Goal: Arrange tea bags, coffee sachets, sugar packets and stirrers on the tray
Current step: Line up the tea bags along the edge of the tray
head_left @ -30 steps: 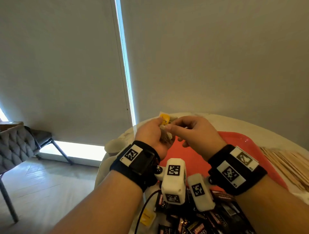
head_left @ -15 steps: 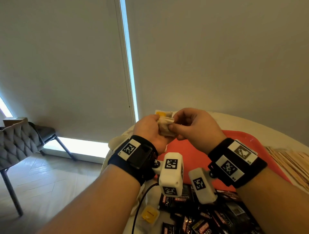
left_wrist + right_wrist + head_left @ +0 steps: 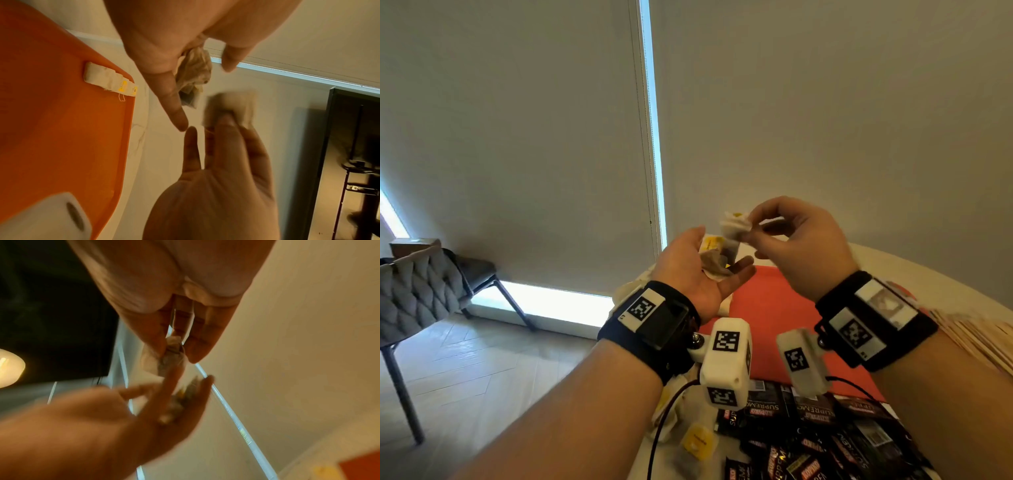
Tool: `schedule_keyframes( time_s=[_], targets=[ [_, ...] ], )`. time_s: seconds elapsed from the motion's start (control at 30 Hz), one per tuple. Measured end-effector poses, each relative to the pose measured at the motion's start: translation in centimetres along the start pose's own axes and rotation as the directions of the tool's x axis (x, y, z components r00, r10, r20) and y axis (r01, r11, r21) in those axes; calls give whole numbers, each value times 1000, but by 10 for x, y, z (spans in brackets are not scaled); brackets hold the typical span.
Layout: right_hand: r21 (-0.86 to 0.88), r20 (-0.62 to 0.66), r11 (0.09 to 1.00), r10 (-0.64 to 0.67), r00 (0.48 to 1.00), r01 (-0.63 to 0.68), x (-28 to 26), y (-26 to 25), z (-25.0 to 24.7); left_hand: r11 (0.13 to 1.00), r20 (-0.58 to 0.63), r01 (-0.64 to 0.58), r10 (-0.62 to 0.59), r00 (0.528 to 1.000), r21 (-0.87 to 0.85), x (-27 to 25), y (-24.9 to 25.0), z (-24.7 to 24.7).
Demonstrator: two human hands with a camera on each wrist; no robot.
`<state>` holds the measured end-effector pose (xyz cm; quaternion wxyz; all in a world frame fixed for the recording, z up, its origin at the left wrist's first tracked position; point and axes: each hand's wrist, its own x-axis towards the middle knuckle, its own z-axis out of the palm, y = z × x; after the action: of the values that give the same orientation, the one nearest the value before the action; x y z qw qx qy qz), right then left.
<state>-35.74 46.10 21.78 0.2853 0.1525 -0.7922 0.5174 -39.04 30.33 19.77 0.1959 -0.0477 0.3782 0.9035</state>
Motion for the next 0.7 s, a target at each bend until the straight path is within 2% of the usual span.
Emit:
schedule_keyframes(
  time_s=[0.03, 0.1, 0.23, 0.3, 0.4, 0.47, 0.57, 0.63, 0.7],
  targets=[
    [-138, 45, 987, -73, 996, 79, -2, 1, 3, 1000, 53, 8, -8, 999, -2, -4, 1, 0],
    [-225, 142, 957, -152, 978, 182, -4, 4, 7, 999, 118, -3, 0, 993, 32, -9, 4, -1],
    [-240, 256, 948, -144, 956, 207, -4, 5, 10, 982, 9, -99, 99, 995, 161, -4, 5, -5],
    [-204, 241, 968, -94, 966, 144, -4, 2, 9, 972, -19, -134, 140, 990, 191, -5, 7, -7],
    [-59, 97, 998, -9, 995, 15, 0, 1, 11, 950, 6, -177, 181, 983, 256, -8, 9, -7],
    [73, 29, 990, 121, 992, -123, 7, 4, 12, 932, 29, -182, 182, 983, 312, -9, 10, -8],
    [164, 165, 927, 311, 936, -337, 14, 6, 14, 908, 52, -187, 181, 982, 374, -11, 13, -9],
    [255, 155, 901, 320, 935, -351, 15, 4, 14, 902, 34, -184, 186, 982, 390, -10, 16, -11],
    [355, 37, 889, 296, 954, -290, 18, 2, 11, 909, -2, -177, 192, 981, 377, -9, 21, -14]
  ],
)
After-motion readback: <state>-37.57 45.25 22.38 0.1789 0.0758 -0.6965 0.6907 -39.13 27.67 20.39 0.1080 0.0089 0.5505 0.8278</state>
